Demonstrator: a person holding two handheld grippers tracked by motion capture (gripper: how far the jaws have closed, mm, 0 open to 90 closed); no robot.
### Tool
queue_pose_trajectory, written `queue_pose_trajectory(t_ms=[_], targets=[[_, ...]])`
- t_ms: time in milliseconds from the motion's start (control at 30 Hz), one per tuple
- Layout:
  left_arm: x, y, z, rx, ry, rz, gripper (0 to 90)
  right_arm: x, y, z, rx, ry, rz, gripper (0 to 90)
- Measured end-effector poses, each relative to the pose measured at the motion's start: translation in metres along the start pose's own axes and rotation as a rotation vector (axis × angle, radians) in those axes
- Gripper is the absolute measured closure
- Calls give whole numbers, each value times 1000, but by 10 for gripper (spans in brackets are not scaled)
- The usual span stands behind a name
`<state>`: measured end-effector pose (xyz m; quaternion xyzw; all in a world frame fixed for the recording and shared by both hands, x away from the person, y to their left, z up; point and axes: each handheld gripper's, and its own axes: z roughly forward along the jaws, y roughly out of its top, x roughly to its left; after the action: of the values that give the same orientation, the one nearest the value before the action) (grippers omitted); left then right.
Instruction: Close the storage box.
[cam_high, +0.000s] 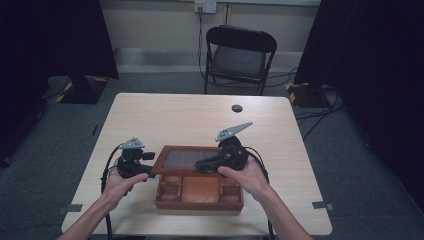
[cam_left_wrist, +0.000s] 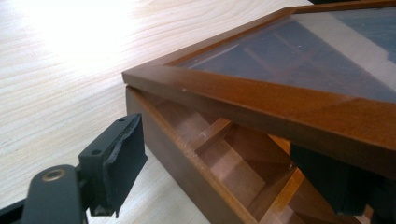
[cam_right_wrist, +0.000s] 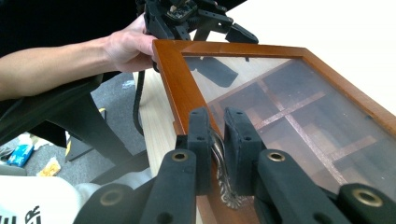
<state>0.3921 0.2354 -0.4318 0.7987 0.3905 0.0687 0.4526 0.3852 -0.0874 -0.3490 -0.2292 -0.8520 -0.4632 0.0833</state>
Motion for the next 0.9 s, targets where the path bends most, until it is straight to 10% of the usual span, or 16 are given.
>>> queue_pose_trajectory(t_ms=[900], targets=[[25,-6,-11,-6,69,-51,188,3,-9,6,44,-10,-8,817]])
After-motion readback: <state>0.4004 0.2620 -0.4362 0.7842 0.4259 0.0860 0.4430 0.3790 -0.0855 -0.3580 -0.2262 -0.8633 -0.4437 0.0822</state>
